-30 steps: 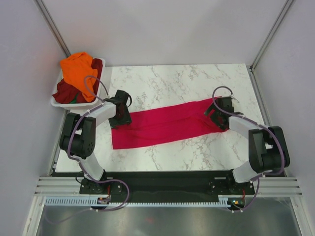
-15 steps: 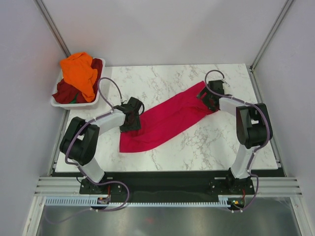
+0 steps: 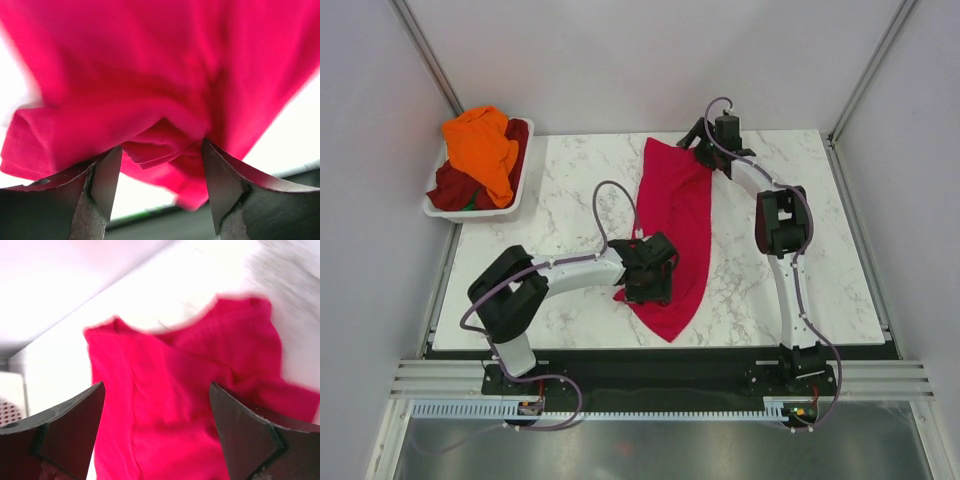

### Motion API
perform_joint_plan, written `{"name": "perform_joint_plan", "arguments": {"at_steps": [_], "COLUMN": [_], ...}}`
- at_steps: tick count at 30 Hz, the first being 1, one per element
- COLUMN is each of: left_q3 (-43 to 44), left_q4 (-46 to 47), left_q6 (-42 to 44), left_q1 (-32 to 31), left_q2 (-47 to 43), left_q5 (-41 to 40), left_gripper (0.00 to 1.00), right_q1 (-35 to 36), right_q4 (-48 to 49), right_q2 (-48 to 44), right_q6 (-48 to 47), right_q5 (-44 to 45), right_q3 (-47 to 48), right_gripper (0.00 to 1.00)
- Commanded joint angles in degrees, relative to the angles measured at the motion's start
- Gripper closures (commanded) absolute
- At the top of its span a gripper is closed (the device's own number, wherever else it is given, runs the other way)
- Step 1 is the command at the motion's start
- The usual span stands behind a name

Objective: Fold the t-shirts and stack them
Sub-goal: Fold the tshirt

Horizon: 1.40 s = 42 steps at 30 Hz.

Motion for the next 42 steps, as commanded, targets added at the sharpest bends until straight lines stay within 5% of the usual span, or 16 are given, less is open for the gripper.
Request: {"name": "perform_joint_plan", "arguments": {"at_steps": [1, 8, 9, 10, 15, 17, 27, 33, 42], "left_q3": [5.0, 5.5, 5.5, 5.5, 3.2, 0.6, -7.0, -10.0, -20.3], "left_q4": [-0.4, -0.5, -0.5, -0.7, -2.2, -2.6, -2.0, -1.5, 2.0], "left_q6": [-7.7, -10.2, -10.2, -9.9, -5.6, -3.1, -0.9, -2.4, -10.0], "left_q1": [-7.0, -10.4, -10.4, -10.4, -10.3, -9.3, -7.2, -7.3, -9.3], "left_q2": [0.1, -10.1, -13.8, -15.4, -22.3, -21.9, -14.7, -15.2, -19.8], "left_q5": [10.9, 13.2, 12.9, 12.0, 3.3, -3.1, -10.7, -10.6, -5.1], "left_gripper": [0.25, 0.18, 0.02, 0.0, 0.0, 0.0, 0.18, 0.24, 0.28], "right_q1": [0.5, 0.3, 0.1, -0.4, -1.1, -1.2, 3.4, 15.2, 26.3], "right_q4": [1.0, 1.5, 1.5, 1.5, -0.4, -2.1, -6.7, -18.4, -25.7], "right_q2": [5.2, -2.7, -4.4, -6.1, -19.5, -27.3, -67.2, -84.9, -101.1], "right_q6": [-4.9, -14.2, -14.9, -15.2, -15.9, -15.5, -9.1, -4.4, 12.1], "right_q5": [-8.5, -6.0, -5.4, -4.9, -2.2, -0.8, 8.9, 14.9, 9.9], "right_q3": [13.9, 13.3, 10.9, 9.7, -2.8, -9.1, -65.4, -81.2, -97.8], "right_gripper": [0.05, 0.02, 0.02, 0.02, 0.02, 0.02, 0.04, 0.08, 0.25]}}
